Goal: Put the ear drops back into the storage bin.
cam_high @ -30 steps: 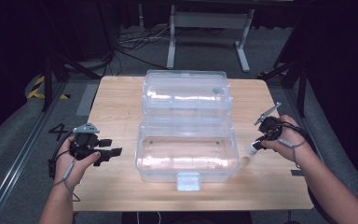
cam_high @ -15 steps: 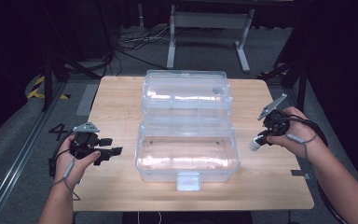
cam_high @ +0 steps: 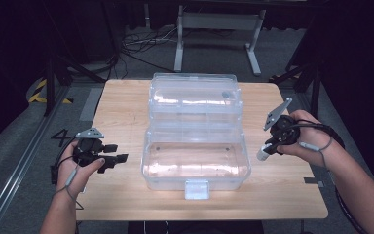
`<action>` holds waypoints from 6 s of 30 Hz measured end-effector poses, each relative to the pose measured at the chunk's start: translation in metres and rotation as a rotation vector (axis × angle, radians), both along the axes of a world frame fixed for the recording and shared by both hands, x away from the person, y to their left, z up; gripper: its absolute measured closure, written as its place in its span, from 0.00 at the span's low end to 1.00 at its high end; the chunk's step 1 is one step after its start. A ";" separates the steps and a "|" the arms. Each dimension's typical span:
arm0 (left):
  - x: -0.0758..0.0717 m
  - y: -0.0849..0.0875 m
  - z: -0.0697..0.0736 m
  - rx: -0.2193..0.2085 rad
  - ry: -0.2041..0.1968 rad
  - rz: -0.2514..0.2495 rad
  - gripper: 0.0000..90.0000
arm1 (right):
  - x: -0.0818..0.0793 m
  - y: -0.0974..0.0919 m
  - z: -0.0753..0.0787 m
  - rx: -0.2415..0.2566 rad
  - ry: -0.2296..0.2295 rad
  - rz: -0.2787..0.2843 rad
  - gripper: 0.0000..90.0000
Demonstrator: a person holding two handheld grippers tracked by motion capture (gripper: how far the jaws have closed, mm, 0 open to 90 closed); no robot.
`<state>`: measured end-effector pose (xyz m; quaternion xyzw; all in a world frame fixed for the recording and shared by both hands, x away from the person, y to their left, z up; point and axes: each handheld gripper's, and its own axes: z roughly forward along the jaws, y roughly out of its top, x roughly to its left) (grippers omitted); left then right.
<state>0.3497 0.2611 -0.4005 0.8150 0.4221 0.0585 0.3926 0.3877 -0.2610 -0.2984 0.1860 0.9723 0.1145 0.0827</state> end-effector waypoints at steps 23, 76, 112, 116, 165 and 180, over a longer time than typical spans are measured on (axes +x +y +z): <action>-0.001 0.001 0.000 -0.008 0.002 0.009 0.43 | -0.008 0.035 0.016 -0.039 0.008 0.196 0.79; -0.001 0.003 -0.003 -0.007 0.009 0.009 0.43 | 0.000 0.075 -0.046 -0.070 0.149 0.304 0.79; 0.000 0.004 -0.005 -0.005 0.017 0.012 0.43 | 0.005 0.084 -0.086 -0.115 0.202 0.313 0.79; 0.000 0.003 -0.005 -0.006 0.019 0.014 0.43 | 0.005 0.084 -0.088 -0.120 0.203 0.312 0.79; 0.003 -0.005 0.002 -0.020 -0.002 -0.009 0.41 | -0.021 0.085 -0.060 0.113 0.188 0.321 0.70; 0.007 -0.013 0.008 -0.034 -0.027 -0.032 0.41 | -0.028 0.088 -0.093 0.186 0.161 0.294 0.74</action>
